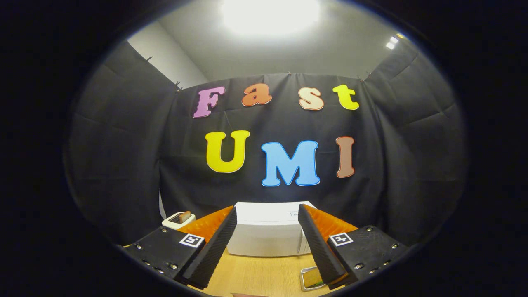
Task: Open the microwave, put the food inside, and close the microwave door.
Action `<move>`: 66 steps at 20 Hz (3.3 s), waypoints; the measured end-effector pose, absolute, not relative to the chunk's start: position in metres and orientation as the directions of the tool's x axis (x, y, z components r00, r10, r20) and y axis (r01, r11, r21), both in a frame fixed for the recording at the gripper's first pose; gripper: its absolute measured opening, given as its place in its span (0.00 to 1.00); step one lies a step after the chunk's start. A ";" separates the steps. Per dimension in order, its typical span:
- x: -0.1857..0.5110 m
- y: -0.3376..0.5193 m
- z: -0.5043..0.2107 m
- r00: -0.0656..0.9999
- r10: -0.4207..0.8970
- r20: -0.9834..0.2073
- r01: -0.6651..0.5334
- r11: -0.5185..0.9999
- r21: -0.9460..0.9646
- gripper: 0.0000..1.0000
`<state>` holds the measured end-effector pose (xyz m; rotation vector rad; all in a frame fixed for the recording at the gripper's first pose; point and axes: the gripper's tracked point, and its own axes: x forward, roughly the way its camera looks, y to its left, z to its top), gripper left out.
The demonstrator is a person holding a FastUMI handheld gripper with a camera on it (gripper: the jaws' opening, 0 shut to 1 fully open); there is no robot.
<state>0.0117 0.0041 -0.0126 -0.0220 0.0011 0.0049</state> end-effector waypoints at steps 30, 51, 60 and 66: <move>0.215 -0.098 -0.213 0.996 -0.025 -0.091 0.023 0.999 -0.024 0.95; 0.266 -0.142 -0.292 0.963 -0.087 -0.254 0.103 0.993 0.051 0.23; 0.231 -0.136 -0.287 0.956 -0.106 -0.275 0.096 0.994 -0.048 0.09; 0.148 -0.099 -0.279 0.967 -0.016 -0.256 0.010 1.000 -0.022 0.09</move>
